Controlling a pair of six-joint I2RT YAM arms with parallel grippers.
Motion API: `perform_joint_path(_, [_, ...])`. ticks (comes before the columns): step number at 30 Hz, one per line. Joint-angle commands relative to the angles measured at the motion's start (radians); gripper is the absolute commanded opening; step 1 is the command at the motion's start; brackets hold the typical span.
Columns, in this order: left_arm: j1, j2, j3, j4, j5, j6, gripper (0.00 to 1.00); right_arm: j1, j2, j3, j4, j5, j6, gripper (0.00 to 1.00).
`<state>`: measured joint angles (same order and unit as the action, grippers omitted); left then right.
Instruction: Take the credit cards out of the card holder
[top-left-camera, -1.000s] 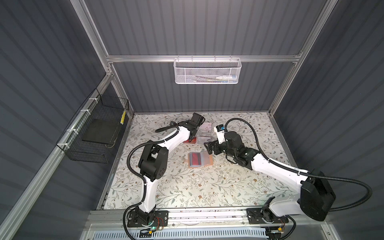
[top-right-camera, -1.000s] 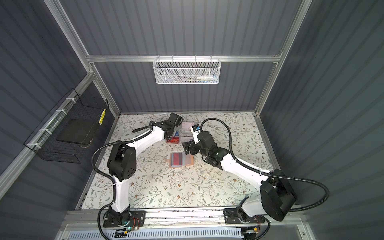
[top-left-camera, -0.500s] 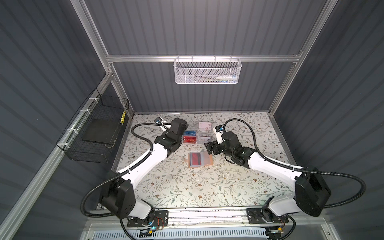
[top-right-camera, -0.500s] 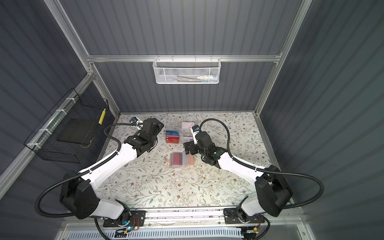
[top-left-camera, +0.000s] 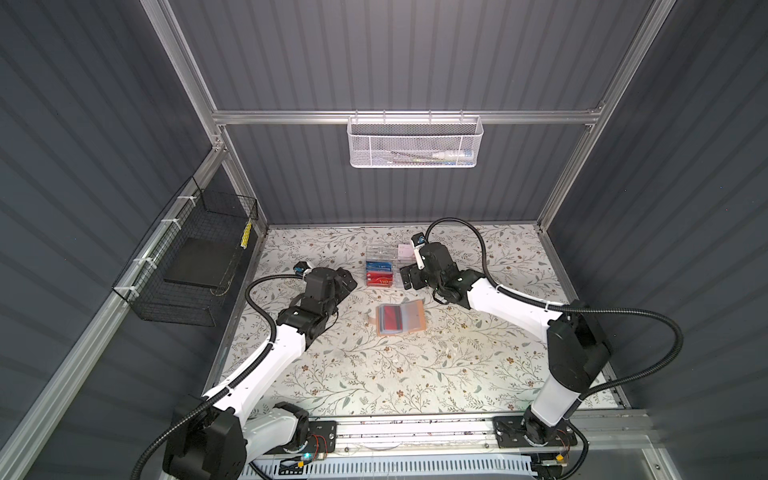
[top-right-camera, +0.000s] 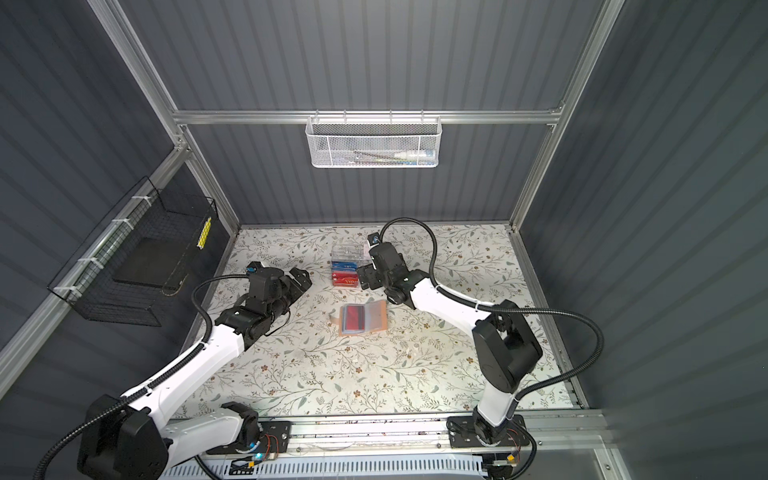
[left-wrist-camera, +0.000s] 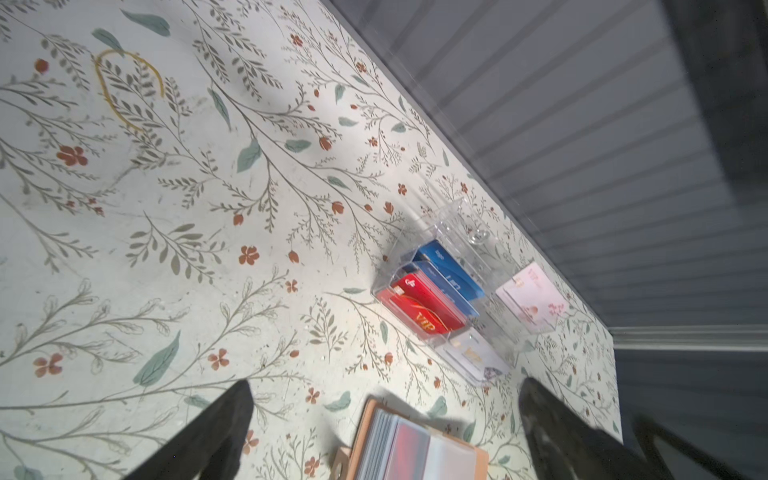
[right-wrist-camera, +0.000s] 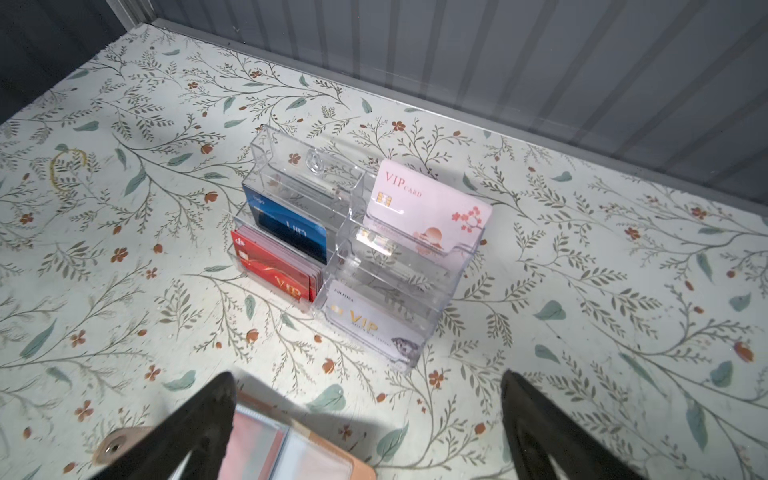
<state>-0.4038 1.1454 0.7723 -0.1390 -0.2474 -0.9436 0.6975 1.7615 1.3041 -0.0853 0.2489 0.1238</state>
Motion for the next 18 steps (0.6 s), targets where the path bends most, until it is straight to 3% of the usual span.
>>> perform_joint_path(1, [0.013,-0.021,-0.046,0.015,0.101,0.064,1.00,0.015,0.064,0.066,-0.052,0.067,-0.068,0.99])
perform_joint_path(8, [0.109,-0.060,-0.213,0.176,0.316,0.039,1.00,0.053,0.219,0.225,-0.096,0.113,-0.157,0.99])
perform_joint_path(18, [0.175,0.002,-0.279,0.303,0.466,0.008,1.00,0.113,0.394,0.403,-0.155,0.230,-0.273,0.99])
